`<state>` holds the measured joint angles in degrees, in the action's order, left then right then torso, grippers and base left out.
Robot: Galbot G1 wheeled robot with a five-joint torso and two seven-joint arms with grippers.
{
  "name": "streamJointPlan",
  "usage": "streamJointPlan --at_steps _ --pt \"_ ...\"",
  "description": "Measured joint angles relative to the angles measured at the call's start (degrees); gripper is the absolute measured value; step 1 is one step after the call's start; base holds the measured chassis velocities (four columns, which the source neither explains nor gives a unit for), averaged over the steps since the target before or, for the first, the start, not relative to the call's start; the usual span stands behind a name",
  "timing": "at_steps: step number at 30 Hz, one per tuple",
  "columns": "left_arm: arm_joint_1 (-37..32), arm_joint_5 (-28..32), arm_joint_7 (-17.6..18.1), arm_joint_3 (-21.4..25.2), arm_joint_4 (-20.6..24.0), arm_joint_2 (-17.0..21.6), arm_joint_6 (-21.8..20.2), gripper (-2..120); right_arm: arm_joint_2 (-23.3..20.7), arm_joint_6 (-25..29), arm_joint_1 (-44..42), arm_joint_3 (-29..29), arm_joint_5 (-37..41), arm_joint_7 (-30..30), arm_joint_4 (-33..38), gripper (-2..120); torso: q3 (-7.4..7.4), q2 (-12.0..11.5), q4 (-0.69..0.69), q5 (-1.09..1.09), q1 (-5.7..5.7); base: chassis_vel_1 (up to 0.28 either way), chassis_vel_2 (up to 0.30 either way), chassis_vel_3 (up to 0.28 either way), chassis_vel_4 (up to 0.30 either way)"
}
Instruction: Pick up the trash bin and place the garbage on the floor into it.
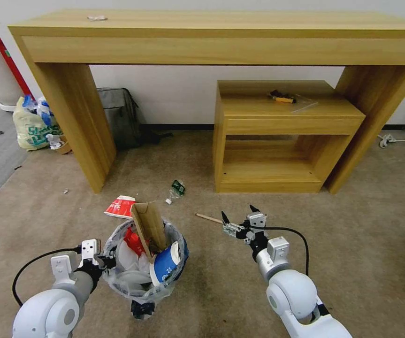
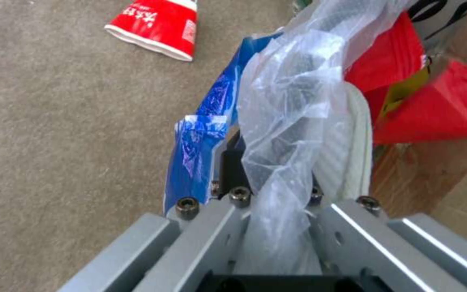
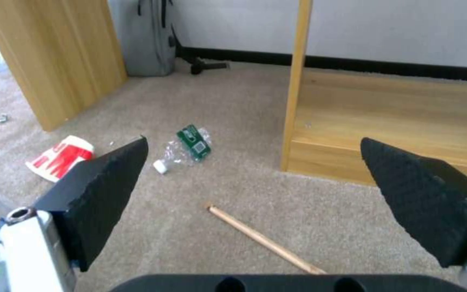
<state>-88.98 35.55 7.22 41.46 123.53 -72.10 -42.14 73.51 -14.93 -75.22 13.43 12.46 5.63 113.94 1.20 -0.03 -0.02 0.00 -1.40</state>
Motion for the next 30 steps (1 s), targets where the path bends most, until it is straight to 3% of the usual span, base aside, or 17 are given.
streamJointPlan --at_steps 18,25,30 --pt "0.02 -0.12 -1.02 0.54 -0.52 0.09 0.02 0 -0.34 -0.89 -0.27 -0.58 0.83 -0.10 -1.19 100 0.02 -0.01 0.00 0.01 -0.02 -0.149 0.138 0.142 -0.138" --pt "-0.18 -0.07 -1.18 1.10 -0.51 0.10 0.03 0 -5.06 -0.94 3.93 3.98 3.54 -11.07 -7.99 100 0.00 -0.01 -0.01 0.01 -0.01 -0.024 0.013 0.018 -0.015" --pt "-0.46 -0.06 -1.21 1.62 -0.35 -0.03 0.03 0 -11.77 -1.59 10.30 4.40 10.17 -20.43 -15.52 100 0.00 -0.01 0.00 0.00 0.00 0.001 -0.011 -0.002 0.006"
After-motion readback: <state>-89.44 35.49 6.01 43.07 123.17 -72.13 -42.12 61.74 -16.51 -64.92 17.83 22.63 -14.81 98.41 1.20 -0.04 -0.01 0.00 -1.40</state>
